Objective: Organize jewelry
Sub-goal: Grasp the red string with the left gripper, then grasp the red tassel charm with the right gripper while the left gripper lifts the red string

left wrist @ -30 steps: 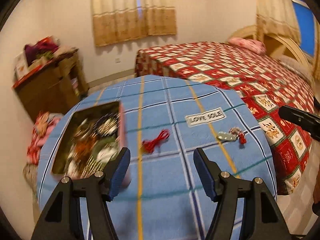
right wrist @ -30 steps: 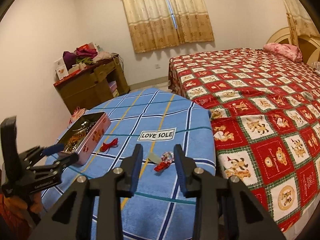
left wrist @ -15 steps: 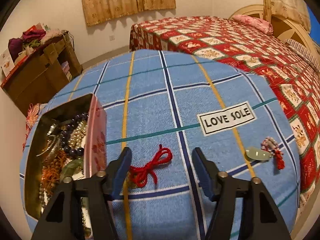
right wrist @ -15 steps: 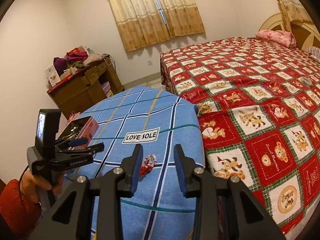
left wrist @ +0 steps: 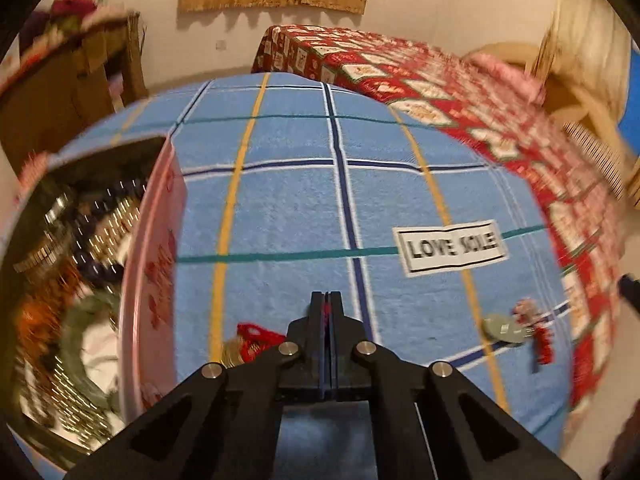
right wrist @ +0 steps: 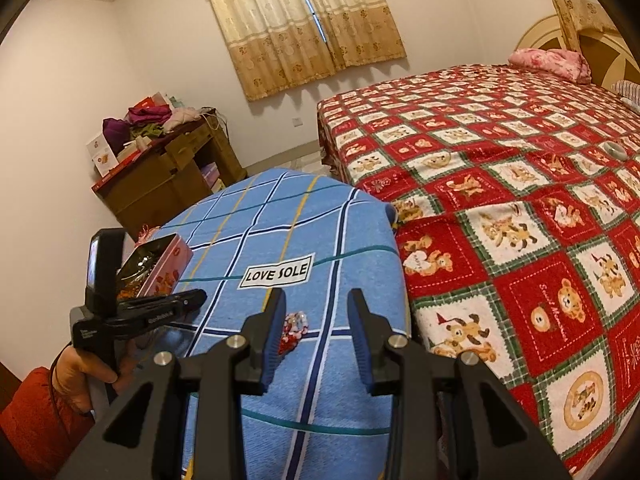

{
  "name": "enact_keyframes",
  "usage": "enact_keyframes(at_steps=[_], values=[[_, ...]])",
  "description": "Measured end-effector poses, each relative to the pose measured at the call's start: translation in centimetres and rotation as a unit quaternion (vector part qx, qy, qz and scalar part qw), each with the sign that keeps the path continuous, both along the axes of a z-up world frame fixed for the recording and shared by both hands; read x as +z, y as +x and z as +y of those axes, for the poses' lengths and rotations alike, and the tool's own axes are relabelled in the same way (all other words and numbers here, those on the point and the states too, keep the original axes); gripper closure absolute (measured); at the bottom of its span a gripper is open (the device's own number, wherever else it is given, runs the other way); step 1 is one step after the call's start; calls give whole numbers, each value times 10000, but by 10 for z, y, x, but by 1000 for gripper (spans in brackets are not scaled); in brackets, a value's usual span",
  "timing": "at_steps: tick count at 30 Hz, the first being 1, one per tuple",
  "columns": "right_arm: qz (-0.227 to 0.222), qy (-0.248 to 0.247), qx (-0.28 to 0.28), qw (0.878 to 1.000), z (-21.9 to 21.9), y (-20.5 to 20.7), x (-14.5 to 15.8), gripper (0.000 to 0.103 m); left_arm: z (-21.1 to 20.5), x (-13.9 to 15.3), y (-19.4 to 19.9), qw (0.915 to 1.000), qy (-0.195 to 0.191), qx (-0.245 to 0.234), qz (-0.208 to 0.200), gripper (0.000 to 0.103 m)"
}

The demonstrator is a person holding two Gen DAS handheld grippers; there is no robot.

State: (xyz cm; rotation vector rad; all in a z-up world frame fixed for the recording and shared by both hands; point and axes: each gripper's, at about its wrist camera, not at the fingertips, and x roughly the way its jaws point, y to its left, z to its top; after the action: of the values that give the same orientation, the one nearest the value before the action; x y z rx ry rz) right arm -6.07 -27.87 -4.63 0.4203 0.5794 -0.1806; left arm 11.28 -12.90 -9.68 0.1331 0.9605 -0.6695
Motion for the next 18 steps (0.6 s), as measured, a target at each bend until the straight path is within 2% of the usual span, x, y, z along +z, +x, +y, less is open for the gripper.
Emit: enact_keyframes(at_steps=[5, 9, 15, 18], values=[[-7, -2, -25, 10000, -1, -2, 2, 67, 14, 16, -21, 9991, -392, 76, -104, 103], [9, 25, -34, 10000, -1, -4, 3, 67, 24, 40, -47, 9974, -582, -77, -422, 103], [57, 178, -33, 9998, 0, -8, -1, 68, 57, 80, -77, 9895, -1319, -145, -570, 103], [103, 148, 28, 9998, 4, -8, -2, 69, 71, 96, -86, 9861, -1515, -95, -674, 103]])
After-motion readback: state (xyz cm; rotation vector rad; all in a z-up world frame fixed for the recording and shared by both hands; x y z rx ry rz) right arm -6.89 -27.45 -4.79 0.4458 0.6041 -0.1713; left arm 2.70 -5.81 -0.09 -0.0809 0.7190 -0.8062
